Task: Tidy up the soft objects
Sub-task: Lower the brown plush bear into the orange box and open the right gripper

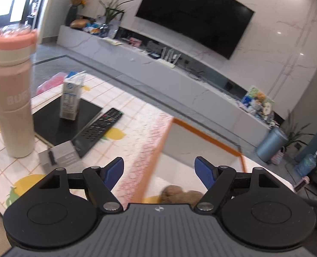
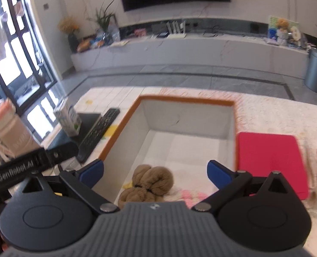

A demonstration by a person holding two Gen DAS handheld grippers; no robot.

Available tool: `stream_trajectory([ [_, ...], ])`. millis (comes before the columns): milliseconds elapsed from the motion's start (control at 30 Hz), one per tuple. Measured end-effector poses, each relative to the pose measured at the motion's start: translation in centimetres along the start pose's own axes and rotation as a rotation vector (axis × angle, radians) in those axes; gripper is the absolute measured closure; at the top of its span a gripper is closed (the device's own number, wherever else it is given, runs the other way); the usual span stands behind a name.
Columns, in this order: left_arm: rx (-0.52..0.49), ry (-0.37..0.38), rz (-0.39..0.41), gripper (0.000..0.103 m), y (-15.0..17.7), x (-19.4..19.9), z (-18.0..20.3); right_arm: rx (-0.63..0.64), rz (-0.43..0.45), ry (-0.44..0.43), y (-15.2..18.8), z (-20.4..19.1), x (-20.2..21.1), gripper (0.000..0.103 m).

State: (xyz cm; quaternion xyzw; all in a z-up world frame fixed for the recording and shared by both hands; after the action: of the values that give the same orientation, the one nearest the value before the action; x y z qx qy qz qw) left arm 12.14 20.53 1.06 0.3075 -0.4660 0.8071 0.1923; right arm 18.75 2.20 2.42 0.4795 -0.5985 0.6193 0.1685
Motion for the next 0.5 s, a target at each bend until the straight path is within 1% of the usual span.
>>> stream_trajectory([
  [100,-0.053,0.024,0.022,0.015,0.2,1.0,2.0,-0.020,0.037,0.015,0.1,1.1,2.2,0.003],
  [267,-0.140,0.038,0.064,0.015,1.2,2.5,5.6,-0.053,0.072,0.032,0.3,3.8,5.5,0.003],
  [367,-0.153,0.061,0.051,0.015,2.1,2.8,7.5,-0.072,0.096,0.040,0.9,5.7,7.3,0.003],
  [433,-0.204,0.089,0.036,0.015,2.9,2.8,8.9,-0.088,0.116,0.044,1.7,7.1,8.6,0.003],
  [500,-0.257,0.099,0.031,0.015,3.7,2.6,10.5,-0.111,0.120,0.058,2.6,8.9,10.0,0.003],
])
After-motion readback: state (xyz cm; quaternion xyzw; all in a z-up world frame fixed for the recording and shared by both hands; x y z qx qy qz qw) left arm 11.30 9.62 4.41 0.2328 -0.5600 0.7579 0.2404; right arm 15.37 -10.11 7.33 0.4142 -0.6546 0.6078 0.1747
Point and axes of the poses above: each gripper's, at about its wrist camera, not at the fingertips, and x roughly against the way its jaws point, z to its right, y to its underside, the point moved 2 cm from there along -x, roughly the way its jaws point, and after that the axes turned 11 degrees about -z, right-handed, at the moved point
